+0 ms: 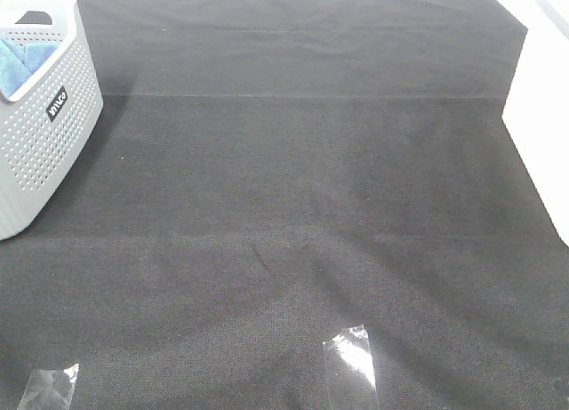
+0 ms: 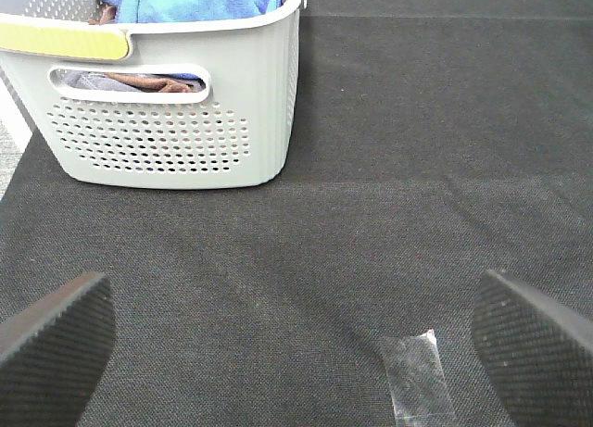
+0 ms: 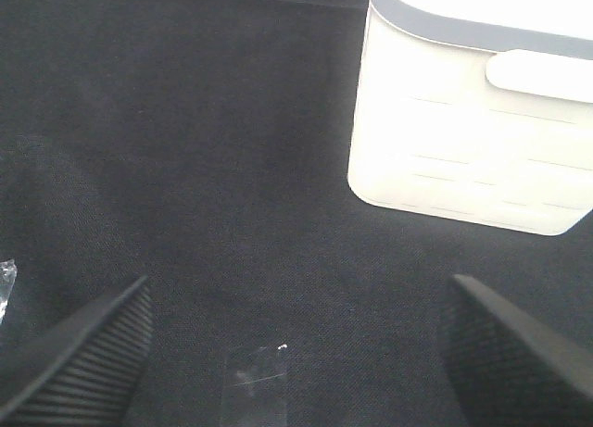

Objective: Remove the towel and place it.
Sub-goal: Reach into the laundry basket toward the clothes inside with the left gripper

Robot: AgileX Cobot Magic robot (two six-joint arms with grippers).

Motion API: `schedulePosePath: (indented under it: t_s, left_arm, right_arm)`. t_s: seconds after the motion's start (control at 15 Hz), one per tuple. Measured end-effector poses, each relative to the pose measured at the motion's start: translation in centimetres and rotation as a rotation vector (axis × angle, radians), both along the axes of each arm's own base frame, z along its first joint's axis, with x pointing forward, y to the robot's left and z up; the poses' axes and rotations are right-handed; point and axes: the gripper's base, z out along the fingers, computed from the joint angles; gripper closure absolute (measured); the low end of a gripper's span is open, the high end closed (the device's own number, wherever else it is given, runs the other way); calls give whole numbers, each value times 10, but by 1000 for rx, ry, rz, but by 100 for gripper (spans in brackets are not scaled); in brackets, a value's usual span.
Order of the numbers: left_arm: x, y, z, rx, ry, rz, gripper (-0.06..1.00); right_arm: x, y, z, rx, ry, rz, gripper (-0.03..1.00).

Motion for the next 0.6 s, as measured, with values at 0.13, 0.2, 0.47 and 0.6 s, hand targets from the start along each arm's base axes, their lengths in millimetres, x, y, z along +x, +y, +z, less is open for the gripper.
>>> schedulePosePath:
  t_s: [0.13, 0.2, 0.47, 0.6]
  left_arm:
    - [0, 0, 0, -1, 0, 0, -5]
    - [0, 0, 0, -1, 0, 0, -5]
    - [-1, 0, 0, 0, -6, 0, -5]
    - [-1, 0, 0, 0, -6, 0, -5]
  right_arm:
    - [0, 0, 0, 0, 0, 0, 17]
    - [0, 0, 0, 0, 0, 0, 17]
    - [0, 0, 0, 0, 0, 0, 17]
    - [0, 0, 0, 0, 0, 0, 17]
